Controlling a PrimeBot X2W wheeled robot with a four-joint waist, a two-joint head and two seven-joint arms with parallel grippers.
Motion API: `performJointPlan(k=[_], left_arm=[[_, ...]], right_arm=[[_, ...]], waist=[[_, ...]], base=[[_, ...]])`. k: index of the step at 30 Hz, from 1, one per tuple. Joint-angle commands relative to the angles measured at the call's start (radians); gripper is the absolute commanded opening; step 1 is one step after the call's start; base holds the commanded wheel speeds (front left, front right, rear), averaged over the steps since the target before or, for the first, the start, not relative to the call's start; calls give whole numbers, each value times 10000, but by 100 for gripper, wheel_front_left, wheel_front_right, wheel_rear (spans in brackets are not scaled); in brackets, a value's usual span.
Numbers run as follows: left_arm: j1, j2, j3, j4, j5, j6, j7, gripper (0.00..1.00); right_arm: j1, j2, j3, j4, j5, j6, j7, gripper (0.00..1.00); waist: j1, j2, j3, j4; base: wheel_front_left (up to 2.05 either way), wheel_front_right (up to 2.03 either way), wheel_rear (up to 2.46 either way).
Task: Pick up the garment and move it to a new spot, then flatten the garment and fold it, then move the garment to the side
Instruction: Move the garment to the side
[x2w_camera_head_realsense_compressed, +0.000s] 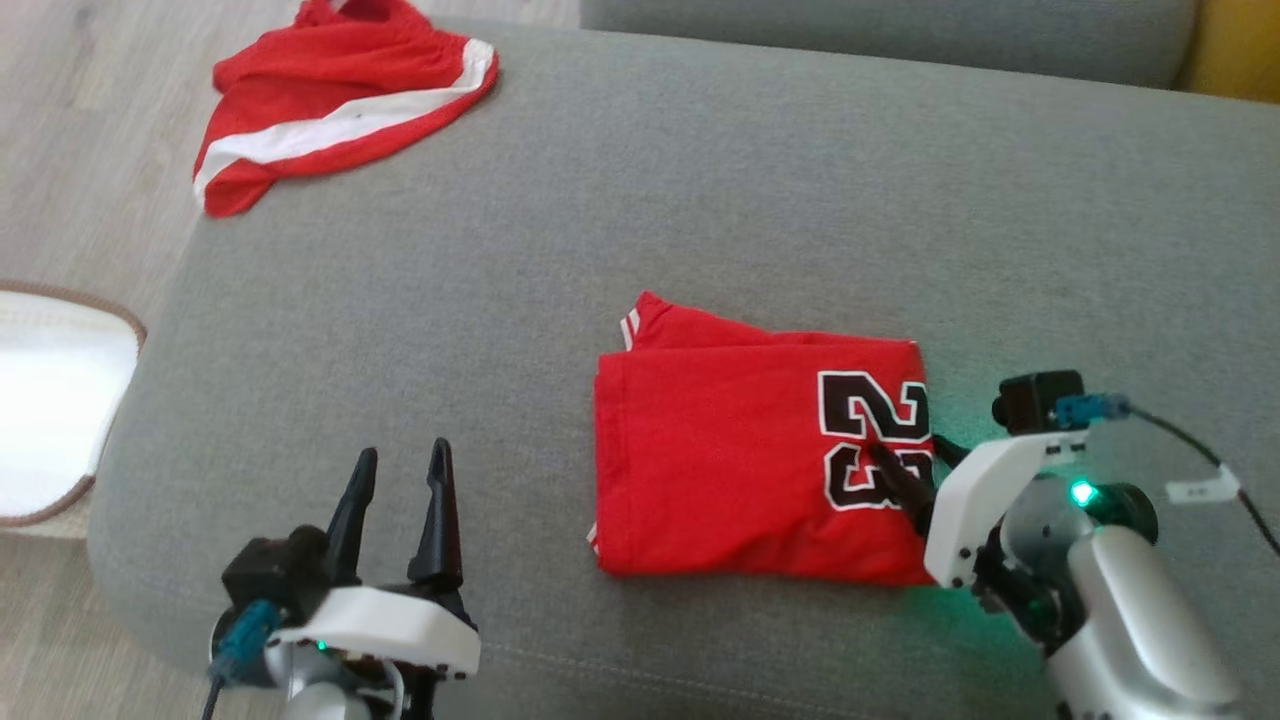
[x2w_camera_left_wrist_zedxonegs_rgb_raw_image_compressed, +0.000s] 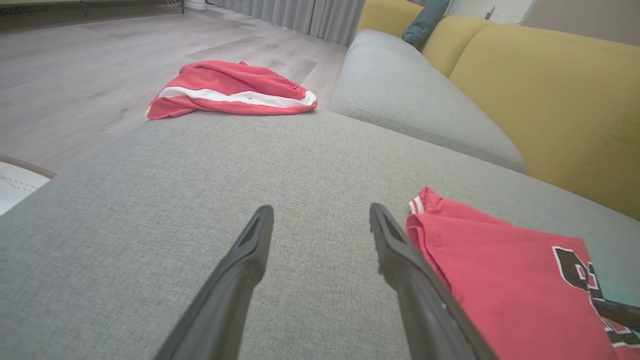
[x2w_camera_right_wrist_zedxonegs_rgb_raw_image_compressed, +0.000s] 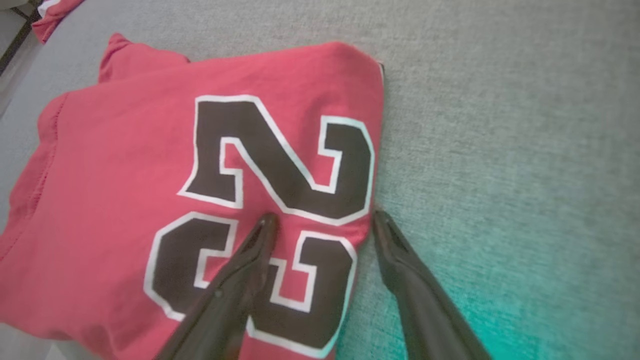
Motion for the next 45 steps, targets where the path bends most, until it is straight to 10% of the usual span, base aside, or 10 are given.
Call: performJointPlan(k=[1, 7, 19, 35, 45], left_arm=[[-477, -35, 281, -352, -69, 91, -124, 100], [-530, -36, 274, -448, -88, 180, -124, 100], [-888, -37, 354, -708, 451, -31, -124, 100], [-2058, 492, 154, -1072, 1349, -275, 91, 100], [-2309, 722, 173, -1560, 1427, -163, 352, 100]], right_arm=[[-442, -81, 223, -53, 279, 65, 255, 79], [-832, -156, 193, 291, 699, 65, 183, 0], [-1929, -618, -628, 9, -233, 65, -1579, 0], [-3381, 59, -1023, -561, -652, 65, -2281, 0], [-4441, 283, -1151, 286, -792, 65, -2873, 0]], waist=[[0, 0, 102, 113], [0, 0, 298, 106], [0, 0, 907, -1406], [0, 0, 2722, -6034], [0, 0, 2988, -5938]], base=[[0, 0, 0], [0, 0, 0], [0, 0, 0], [0, 0, 0], [0, 0, 0]])
